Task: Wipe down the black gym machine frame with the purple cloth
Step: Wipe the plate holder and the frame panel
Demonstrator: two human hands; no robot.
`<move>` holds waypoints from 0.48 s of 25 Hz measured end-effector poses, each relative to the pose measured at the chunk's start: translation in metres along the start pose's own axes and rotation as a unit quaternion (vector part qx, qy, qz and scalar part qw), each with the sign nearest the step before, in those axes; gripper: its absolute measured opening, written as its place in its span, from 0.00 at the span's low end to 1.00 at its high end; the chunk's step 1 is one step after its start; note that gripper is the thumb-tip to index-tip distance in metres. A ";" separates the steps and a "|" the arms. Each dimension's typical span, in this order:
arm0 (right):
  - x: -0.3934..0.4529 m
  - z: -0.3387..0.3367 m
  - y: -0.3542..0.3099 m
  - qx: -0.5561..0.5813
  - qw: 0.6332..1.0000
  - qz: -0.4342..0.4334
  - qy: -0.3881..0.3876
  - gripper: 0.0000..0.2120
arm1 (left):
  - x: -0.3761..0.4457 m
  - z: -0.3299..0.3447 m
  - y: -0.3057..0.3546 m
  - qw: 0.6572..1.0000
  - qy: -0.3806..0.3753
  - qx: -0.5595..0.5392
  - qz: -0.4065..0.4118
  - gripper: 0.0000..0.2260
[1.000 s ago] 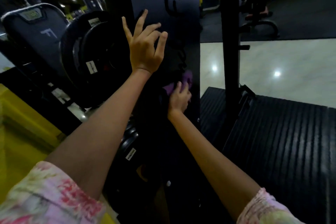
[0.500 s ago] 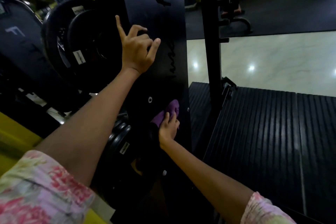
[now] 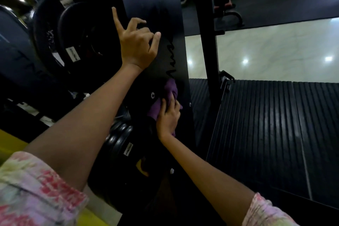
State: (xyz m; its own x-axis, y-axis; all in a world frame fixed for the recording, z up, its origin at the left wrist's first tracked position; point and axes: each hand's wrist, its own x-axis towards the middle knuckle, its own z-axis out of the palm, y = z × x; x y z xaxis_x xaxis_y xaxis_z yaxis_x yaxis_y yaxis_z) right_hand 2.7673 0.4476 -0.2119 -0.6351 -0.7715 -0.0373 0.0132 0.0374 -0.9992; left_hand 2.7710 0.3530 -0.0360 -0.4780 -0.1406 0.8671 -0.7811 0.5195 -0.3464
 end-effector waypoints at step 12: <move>0.050 -0.014 -0.001 0.042 0.970 0.236 -0.052 0.25 | -0.061 -0.014 0.009 0.992 -0.094 -0.081 0.039 0.15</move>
State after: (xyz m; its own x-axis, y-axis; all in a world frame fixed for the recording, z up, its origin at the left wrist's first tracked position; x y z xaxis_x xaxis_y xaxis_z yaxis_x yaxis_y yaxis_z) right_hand 2.7248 0.4181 -0.2125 -0.4628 -0.7405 -0.4873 0.3484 0.3535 -0.8681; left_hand 2.7990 0.3778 -0.0865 -0.6132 -0.2408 0.7523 -0.6712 0.6610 -0.3355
